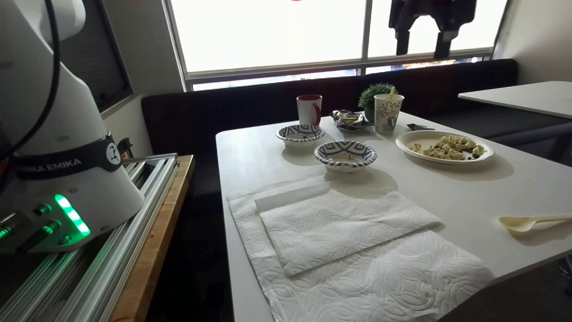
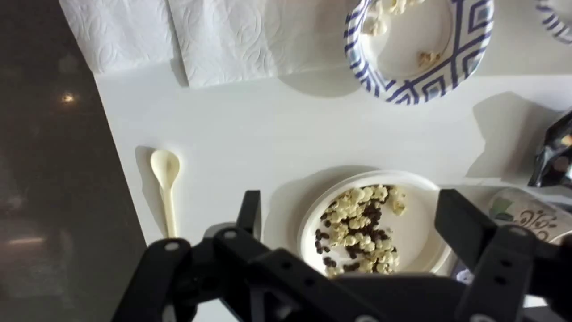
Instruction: Use the white spoon to place some contents from the white plate in the bowl on the right.
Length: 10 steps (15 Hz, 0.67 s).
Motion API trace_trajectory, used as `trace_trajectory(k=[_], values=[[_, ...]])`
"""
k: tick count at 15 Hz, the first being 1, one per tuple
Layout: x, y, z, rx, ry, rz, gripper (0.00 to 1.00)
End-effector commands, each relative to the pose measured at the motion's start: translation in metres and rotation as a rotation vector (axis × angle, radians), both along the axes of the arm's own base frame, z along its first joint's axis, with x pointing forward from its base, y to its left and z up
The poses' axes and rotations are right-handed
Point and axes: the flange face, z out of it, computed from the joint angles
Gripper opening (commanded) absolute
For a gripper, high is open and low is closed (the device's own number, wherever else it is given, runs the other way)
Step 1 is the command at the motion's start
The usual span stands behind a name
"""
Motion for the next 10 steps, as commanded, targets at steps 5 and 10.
trace_trajectory(k=[5,10], values=[[0.087,-0.063,-0.051,0.026,-0.124,-0.118,1.00],[0.075,-0.065,-0.059,-0.001,-0.090,-0.117,1.00]])
